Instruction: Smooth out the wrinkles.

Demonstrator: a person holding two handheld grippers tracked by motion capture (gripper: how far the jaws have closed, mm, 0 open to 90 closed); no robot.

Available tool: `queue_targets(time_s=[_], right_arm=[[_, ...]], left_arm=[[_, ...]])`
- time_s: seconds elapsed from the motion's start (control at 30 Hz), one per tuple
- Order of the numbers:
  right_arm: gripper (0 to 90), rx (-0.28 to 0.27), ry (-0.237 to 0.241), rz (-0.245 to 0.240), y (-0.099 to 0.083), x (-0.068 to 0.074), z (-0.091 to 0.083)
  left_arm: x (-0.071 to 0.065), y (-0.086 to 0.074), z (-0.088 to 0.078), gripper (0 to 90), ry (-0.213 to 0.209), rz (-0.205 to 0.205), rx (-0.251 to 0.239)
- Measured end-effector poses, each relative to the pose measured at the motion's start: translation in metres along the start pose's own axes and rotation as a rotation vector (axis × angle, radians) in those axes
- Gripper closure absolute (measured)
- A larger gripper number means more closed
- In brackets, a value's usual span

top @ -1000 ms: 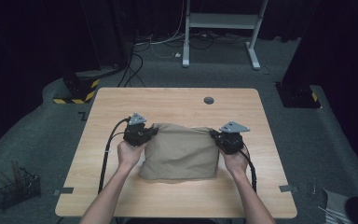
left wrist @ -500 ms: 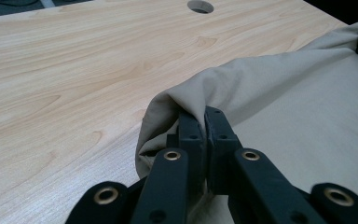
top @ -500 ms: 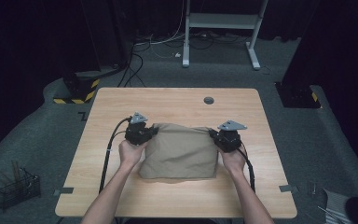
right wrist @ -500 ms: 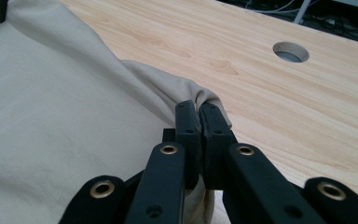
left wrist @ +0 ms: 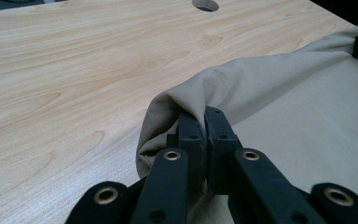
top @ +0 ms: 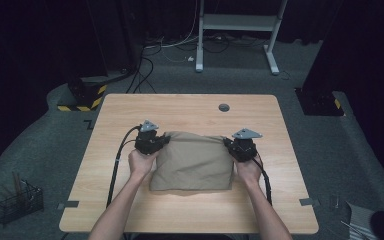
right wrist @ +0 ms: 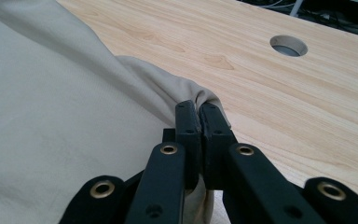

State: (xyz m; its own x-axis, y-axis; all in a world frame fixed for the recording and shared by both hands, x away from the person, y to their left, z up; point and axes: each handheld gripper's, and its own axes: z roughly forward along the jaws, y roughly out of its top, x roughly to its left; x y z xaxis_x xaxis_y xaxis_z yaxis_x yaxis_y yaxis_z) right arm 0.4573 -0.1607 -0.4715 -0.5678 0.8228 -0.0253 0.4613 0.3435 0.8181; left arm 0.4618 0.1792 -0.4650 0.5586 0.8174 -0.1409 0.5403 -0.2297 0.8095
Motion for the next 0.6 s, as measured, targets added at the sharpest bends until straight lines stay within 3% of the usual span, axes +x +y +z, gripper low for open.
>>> queue_targets(time_s=[0.6], right_arm=[[87.6,0.038,-0.018,-0.012,0.005,-0.001,0.013]], left_arm=[[0.006,-0.003,0.009,86.9,0.014,-0.024,0.006]])
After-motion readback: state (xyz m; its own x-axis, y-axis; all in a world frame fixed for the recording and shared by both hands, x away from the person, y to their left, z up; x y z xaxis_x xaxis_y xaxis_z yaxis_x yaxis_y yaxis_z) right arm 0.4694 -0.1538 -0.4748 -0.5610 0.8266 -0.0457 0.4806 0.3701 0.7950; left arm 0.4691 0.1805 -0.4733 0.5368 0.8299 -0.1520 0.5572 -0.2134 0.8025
